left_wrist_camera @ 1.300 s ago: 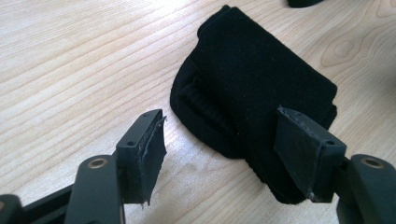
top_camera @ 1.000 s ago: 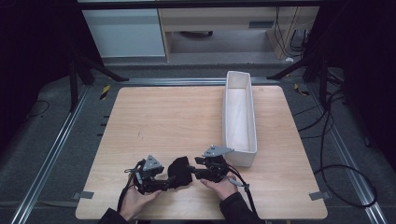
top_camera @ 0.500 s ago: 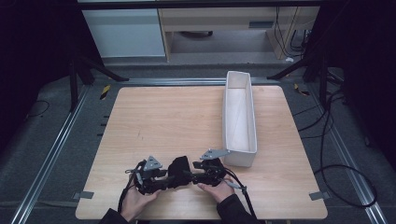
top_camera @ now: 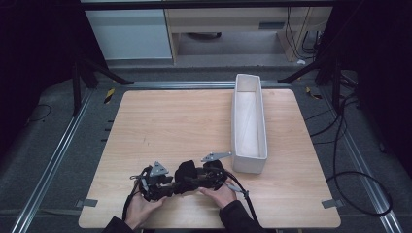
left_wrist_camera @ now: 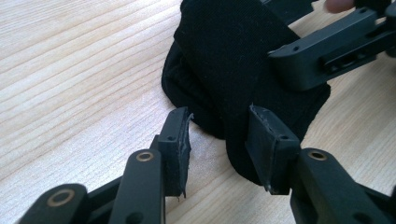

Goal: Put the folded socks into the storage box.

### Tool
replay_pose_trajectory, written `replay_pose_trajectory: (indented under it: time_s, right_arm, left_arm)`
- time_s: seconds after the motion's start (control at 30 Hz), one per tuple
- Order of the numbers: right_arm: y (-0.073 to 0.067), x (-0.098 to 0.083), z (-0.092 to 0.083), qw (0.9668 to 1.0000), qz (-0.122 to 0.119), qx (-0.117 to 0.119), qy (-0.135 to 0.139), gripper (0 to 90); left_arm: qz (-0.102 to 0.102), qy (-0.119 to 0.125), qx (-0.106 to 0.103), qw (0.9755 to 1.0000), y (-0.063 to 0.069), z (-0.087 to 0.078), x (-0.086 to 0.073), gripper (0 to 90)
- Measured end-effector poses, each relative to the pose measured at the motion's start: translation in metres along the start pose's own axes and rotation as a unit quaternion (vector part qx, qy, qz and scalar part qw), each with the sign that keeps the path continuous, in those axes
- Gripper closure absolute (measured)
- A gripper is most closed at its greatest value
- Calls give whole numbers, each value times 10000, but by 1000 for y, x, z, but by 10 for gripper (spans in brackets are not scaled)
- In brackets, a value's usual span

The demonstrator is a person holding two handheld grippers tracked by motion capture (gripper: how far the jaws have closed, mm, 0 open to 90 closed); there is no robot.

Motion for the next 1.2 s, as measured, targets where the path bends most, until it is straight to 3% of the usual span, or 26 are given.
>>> replay_pose_trajectory:
  time_s: [0.3, 0.43, 0.6, 0.73, 0.9, 1.07, 1.2]
  right_arm:
    - [-3, 3, 12, 9998, 117, 146, -60, 370]
    - [-4, 9, 15, 9997, 188, 184, -26, 464]
    - [-7, 13, 18, 9995, 149, 115, -235, 507]
    - [-10, 15, 19, 9991, 108, 98, -395, 634]
    - [-16, 20, 21, 9980, -172, -145, -594, 693]
    - [-20, 23, 20, 9971, -310, -165, -680, 712]
    - [-28, 32, 14, 9942, -658, -229, -820, 716]
  left_arm:
    - [-1, -84, 18, 10000, -3, 2, -1, 583]
    - [1, -125, 73, 9999, -4, 3, -3, 583]
    - [-14, -160, 103, 9998, -4, 4, -4, 582]
    - [-13, -163, 134, 9998, -4, 4, -4, 582]
    - [-69, -139, 108, 9998, -5, 4, -4, 574]
    - [-165, 11, 96, 9998, -7, -2, -4, 547]
    - [-131, 213, 175, 9995, -14, -14, -5, 513]
Point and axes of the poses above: each handheld gripper's, and its own axes: z roughly forward along the jaws, x roughly out of its top, y roughly to its right, the point moved 3 cm from there along z, roughly forward along the jaws, and after that the axes turned 12 degrees about x, right-handed, at the moved point
